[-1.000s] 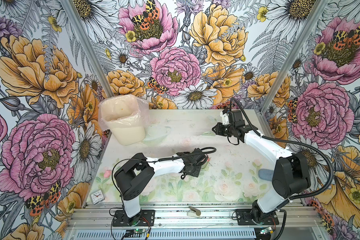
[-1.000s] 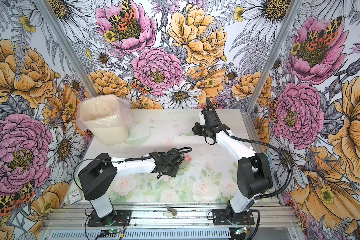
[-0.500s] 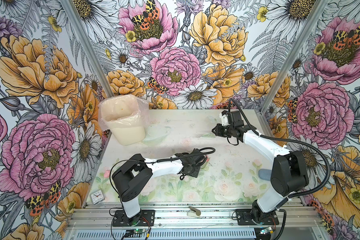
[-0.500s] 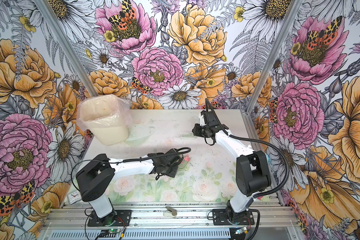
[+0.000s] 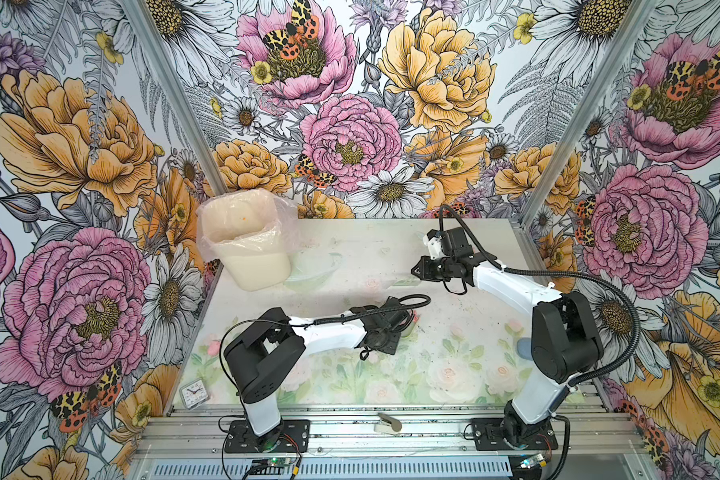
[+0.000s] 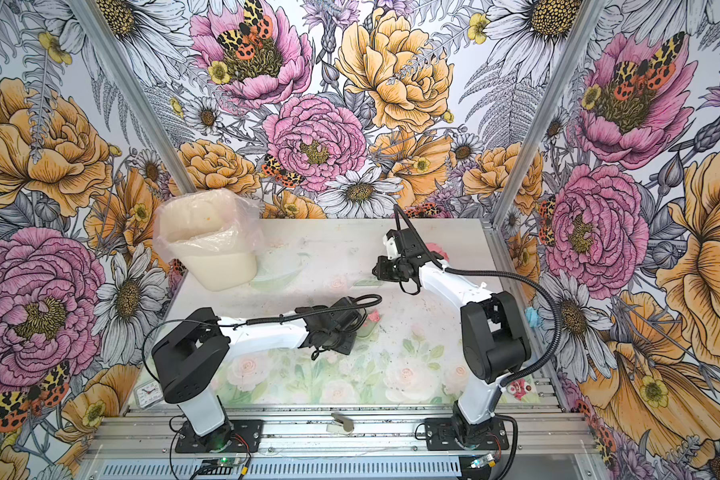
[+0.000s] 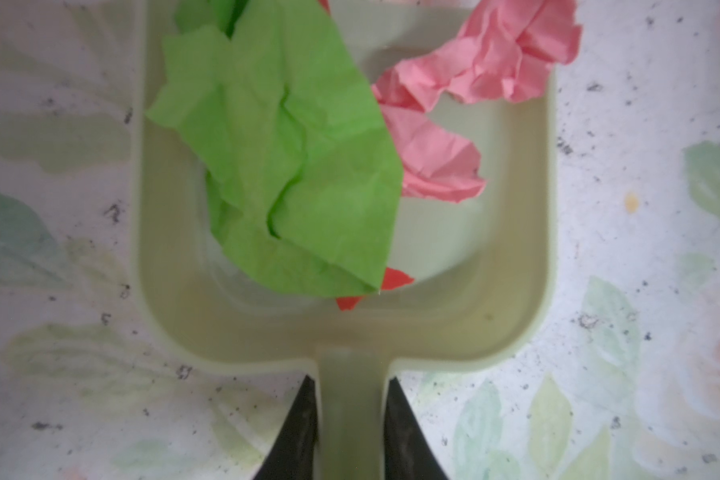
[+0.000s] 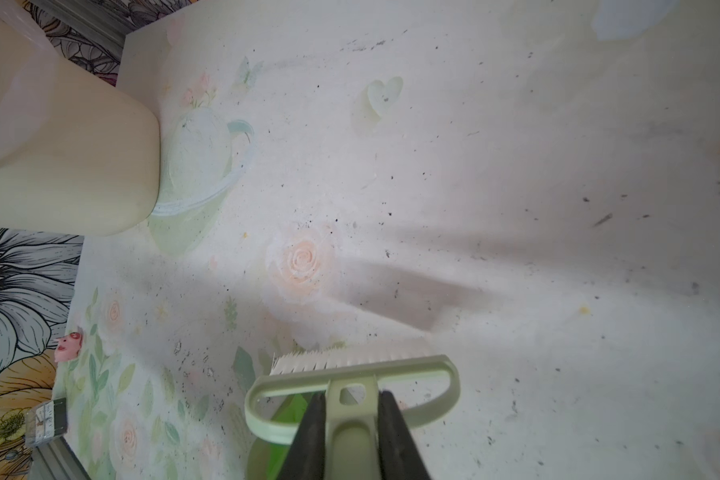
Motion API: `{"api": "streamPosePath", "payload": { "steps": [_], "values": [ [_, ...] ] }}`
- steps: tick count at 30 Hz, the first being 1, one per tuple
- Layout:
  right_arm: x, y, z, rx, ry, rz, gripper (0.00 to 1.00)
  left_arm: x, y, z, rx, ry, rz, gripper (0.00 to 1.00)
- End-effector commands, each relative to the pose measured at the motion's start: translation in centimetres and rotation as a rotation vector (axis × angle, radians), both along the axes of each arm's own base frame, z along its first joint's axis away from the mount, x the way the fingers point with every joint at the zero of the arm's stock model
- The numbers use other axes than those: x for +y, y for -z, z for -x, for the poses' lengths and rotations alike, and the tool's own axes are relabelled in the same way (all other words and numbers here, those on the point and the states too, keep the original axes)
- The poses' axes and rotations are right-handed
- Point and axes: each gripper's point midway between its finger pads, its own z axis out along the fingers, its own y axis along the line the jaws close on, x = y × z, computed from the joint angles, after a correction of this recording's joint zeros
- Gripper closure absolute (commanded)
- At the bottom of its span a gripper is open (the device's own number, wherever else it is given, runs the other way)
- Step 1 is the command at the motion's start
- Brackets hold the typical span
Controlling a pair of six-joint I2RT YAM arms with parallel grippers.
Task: Sweep away the paper scraps from the table
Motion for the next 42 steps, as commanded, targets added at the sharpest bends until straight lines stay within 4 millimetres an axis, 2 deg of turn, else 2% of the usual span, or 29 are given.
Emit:
{"api": "streamPosePath", "payload": {
  "steps": [1,7,16,23,26,36,42],
  "values": [
    [1.3,0.1,0.0,-0.017,-0.051,-0.019,1.00,0.0,-0.7,-0.4,-0.022,-0.003,0.027,1.00],
    [1.8,0.7,1.6,0.002,-0.112,-0.038,1.00,0.0,-0.7,-0.5,-0.021,-0.004,0.029,1.00],
    [0.9,1.3,4.5,0.023,-0.143,-0.020,1.00,0.2,-0.7,-0.5,-0.018,-0.008,0.029,1.00],
    [0.5,0.4,5.0,0.013,-0.138,-0.032,1.00,0.2,-0.7,-0.5,-0.019,-0.010,0.027,1.00],
    [-0.1,-0.1,4.2,-0.002,-0.104,-0.026,1.00,0.2,-0.9,-0.6,-0.025,-0.012,0.031,1.00],
    [-1.4,-2.8,-0.5,-0.045,0.002,-0.063,1.00,-0.3,-0.8,-0.8,-0.048,-0.009,0.038,1.00],
    [-1.8,-3.0,-1.4,-0.034,0.027,-0.080,1.00,-0.3,-0.8,-1.1,-0.071,-0.020,0.048,1.00]
  ]
}}
